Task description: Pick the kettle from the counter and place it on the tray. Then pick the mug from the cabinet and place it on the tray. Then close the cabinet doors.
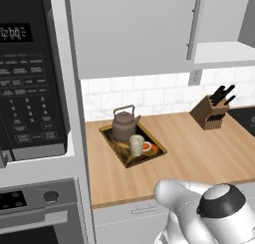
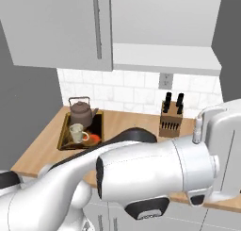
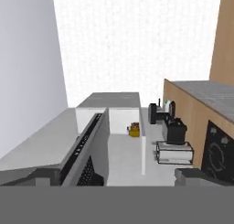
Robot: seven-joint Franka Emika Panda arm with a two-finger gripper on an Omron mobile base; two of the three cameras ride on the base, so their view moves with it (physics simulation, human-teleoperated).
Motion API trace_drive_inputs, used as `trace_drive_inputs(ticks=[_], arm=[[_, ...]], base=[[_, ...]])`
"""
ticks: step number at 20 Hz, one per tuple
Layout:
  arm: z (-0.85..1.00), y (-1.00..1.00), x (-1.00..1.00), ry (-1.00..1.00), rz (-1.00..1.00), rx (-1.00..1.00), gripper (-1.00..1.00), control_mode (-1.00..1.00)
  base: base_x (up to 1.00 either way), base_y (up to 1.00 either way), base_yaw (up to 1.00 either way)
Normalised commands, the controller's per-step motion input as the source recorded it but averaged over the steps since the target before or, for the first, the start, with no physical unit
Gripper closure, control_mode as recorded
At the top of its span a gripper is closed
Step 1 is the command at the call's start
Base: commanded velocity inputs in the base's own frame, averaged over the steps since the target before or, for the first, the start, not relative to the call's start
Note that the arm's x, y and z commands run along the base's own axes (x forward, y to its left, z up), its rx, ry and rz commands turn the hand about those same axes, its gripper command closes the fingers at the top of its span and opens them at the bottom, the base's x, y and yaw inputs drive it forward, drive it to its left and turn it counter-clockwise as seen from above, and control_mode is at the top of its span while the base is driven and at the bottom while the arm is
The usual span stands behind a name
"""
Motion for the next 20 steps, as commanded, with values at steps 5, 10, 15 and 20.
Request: trace_drive_inputs(ticks=[5, 10, 15, 20], arm=[[0.01, -0.20, -0.04, 0.09, 0.29, 0.08, -1.00, -1.00], [0.08, -0.19, 0.01, 0.07, 0.26, 0.27, -1.00, -1.00], [0.08, -0.21, 0.22, 0.10, 0.21, 0.17, -1.00, -1.00], [-0.04, -0.32, 0.30, 0.11, 0.21, 0.01, -1.00, -1.00]], base=[[0.00, 0.00, 0.00], [0.00, 0.00, 0.00], [0.00, 0.00, 0.00], [0.00, 0.00, 0.00]])
